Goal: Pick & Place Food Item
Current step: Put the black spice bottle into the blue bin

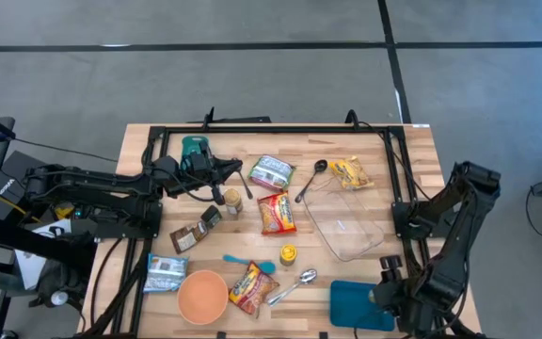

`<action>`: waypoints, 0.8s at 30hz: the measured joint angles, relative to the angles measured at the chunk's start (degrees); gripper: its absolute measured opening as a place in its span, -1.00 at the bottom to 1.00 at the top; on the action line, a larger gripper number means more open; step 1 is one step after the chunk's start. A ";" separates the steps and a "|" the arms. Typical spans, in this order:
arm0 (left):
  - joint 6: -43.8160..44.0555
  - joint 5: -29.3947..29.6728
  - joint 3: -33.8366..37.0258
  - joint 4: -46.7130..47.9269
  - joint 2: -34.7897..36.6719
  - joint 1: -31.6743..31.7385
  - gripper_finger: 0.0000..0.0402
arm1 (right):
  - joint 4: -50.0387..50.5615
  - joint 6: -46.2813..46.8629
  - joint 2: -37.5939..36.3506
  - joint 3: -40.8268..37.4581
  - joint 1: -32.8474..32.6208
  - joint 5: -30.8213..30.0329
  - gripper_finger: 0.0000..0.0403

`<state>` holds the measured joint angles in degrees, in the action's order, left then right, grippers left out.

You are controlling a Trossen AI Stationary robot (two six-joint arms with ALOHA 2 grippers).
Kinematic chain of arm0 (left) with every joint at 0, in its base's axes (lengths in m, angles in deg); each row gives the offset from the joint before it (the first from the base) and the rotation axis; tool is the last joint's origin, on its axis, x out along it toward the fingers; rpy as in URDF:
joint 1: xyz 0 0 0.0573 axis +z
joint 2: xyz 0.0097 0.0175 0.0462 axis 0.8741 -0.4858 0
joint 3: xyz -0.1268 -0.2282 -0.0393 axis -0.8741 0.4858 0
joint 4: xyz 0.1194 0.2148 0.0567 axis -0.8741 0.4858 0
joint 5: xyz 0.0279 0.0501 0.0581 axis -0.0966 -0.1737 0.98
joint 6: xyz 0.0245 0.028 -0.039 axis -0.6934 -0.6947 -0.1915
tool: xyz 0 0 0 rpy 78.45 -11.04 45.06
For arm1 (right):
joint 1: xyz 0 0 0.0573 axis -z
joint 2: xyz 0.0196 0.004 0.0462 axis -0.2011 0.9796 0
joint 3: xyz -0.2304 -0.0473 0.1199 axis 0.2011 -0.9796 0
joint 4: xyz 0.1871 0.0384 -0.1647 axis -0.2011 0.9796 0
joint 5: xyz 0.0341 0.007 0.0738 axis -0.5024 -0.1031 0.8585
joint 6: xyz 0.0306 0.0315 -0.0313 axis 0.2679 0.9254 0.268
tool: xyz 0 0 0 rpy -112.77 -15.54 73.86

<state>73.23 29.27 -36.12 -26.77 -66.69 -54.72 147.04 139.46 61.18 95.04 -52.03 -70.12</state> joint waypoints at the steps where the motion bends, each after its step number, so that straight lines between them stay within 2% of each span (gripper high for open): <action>1: 0.00 0.01 0.00 -0.01 0.00 0.00 -1.00 | 0.02 -0.23 0.36 0.00 0.01 0.56 0.00; 24: 0.00 -0.01 0.00 0.01 0.00 0.01 -1.00 | -0.80 -1.20 5.90 0.00 0.00 3.02 0.01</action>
<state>73.23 29.26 -36.12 -26.76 -66.69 -54.71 146.23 138.25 67.08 95.04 -52.03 -67.10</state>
